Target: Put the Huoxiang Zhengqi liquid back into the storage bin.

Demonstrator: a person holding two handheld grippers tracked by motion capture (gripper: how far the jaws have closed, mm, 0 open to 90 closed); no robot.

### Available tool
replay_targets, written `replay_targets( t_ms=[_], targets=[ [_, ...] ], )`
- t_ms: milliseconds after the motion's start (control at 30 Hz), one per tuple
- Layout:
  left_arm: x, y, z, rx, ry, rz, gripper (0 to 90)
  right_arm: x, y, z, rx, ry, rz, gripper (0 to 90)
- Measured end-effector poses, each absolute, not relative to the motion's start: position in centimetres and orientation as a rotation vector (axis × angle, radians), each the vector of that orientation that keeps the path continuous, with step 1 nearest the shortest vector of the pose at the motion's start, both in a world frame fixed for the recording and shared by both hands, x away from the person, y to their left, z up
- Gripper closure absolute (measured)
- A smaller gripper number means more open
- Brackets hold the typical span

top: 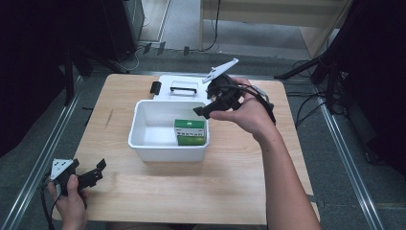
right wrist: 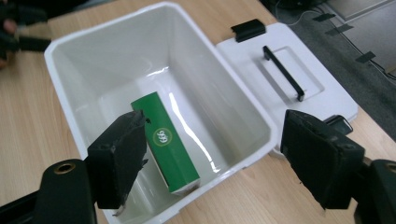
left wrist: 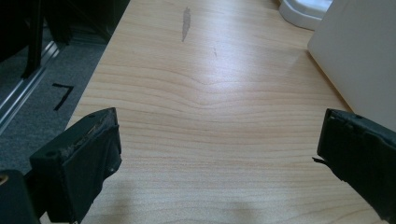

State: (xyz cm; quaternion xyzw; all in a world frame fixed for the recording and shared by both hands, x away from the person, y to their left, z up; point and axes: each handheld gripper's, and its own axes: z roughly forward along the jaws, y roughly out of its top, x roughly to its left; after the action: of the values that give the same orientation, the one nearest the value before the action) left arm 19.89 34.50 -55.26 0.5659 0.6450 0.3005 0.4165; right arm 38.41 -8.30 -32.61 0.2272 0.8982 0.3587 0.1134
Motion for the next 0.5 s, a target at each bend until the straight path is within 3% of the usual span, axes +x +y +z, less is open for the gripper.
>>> replay_targets(
  t_ms=[500],
  targets=[
    [19.9, 34.4, -55.3, 1.422, 1.616, 0.762, 0.6, 38.4, -14.5, -35.2, 0.911, 2.428, 1.157, 16.0]
  ],
)
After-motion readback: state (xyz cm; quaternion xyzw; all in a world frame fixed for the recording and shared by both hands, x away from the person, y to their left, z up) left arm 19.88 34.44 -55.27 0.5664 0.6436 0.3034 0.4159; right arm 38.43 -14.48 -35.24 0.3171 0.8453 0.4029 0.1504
